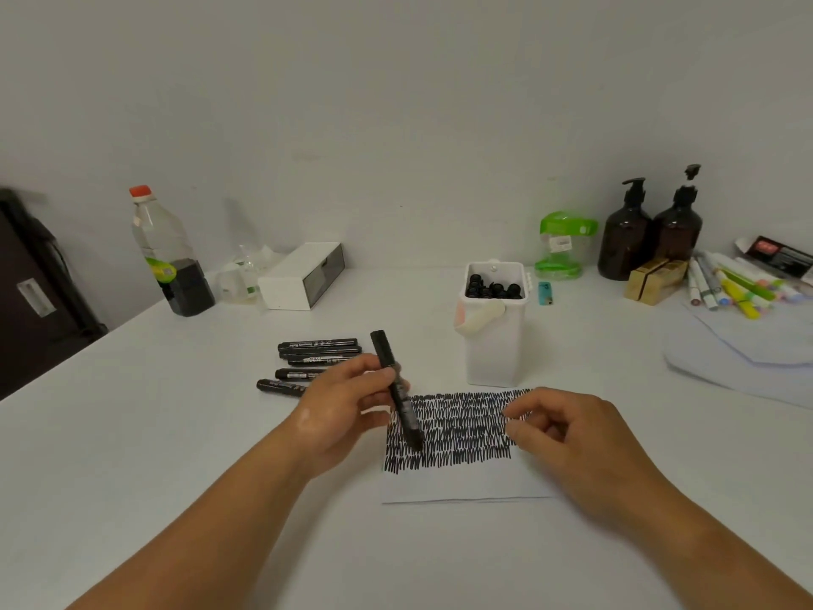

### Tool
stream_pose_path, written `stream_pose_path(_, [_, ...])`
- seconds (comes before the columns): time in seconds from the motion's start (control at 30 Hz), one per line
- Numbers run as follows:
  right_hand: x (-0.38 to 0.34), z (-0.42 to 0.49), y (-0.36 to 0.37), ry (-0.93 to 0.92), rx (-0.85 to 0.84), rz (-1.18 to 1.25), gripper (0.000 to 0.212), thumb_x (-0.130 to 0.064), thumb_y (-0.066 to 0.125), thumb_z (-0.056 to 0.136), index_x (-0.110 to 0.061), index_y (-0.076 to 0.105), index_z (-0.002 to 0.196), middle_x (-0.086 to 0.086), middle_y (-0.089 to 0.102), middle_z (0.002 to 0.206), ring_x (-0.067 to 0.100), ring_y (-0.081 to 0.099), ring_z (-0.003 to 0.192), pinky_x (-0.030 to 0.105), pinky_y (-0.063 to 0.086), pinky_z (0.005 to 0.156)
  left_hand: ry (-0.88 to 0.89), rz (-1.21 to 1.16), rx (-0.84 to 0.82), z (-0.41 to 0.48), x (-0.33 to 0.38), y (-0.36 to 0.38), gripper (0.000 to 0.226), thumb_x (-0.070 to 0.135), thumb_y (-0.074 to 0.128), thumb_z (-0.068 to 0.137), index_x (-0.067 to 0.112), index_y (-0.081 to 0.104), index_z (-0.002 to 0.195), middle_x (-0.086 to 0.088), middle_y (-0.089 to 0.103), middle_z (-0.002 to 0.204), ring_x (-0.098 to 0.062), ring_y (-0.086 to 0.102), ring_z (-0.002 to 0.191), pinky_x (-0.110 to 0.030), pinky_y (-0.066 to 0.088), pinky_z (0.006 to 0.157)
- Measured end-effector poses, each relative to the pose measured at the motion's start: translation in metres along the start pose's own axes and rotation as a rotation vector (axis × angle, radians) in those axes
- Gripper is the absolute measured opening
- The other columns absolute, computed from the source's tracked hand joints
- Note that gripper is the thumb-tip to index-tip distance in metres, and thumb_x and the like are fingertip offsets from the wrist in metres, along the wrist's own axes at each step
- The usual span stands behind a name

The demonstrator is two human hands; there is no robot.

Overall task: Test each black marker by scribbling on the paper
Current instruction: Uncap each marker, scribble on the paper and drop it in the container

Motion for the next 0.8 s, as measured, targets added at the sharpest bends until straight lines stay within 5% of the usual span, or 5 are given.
stream_pose_path(0.2, [-0.009, -0.002, 0.006, 0.017, -0.113, 0.014, 0.036, -0.061, 0.068, 0.077, -0.039, 0.061, 0.104, -0.016, 0.073, 0.083, 0.007, 0.061, 0.072, 0.015, 0.044, 0.064, 0.009, -0.283, -0.207, 0.004, -0.018, 0.051, 0.013, 0.000, 0.065, 0.085, 0.008, 0.071, 0.093, -0.026, 0.069, 0.110, -0.031, 0.069, 0.092, -0.033, 0.060, 0.078])
stream_pose_path(0.4, [-0.009, 0.001, 0.005, 0.087, -0.045, 0.168, 0.017, -0.027, 0.075, 0.090, -0.040, 0.065, 0.094, -0.009, 0.076, 0.079, 0.005, 0.062, 0.062, 0.015, 0.049, 0.061, 0.108, -0.216, -0.233, 0.004, -0.030, 0.049, 0.021, -0.006, 0.066, 0.076, 0.006, 0.071, 0.092, -0.022, 0.069, 0.097, -0.026, 0.070, 0.082, -0.030, 0.059, 0.075])
stream_pose_path(0.67, [-0.013, 0.003, 0.004, 0.091, -0.023, 0.258, 0.019, -0.010, 0.079, 0.085, -0.026, 0.074, 0.095, -0.013, 0.072, 0.069, 0.003, 0.062, 0.059, 0.012, 0.044, 0.056, 0.387, 0.687, -0.105, -0.012, -0.027, 0.042, 0.022, 0.016, 0.070, 0.092, 0.029, 0.071, 0.109, 0.013, 0.074, 0.095, -0.008, 0.069, 0.088, -0.017, 0.052, 0.077])
stream_pose_path(0.8, [-0.016, 0.002, 0.007, 0.098, -0.045, 0.406, 0.015, -0.010, 0.080, 0.084, -0.023, 0.074, 0.089, -0.003, 0.066, 0.062, 0.010, 0.055, 0.052, 0.021, 0.045, 0.052, 0.571, 0.957, -0.232, -0.018, -0.028, 0.055, 0.018, 0.027, 0.053, 0.102, 0.023, 0.065, 0.115, 0.008, 0.065, 0.087, -0.013, 0.059, 0.080, -0.024, 0.046, 0.072])
Point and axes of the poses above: each hand's wrist, its own z-axis towards the middle knuckle, its own y-axis out of the palm, x = y × z, the point moved 2 cm from there along z, towards the middle knuckle
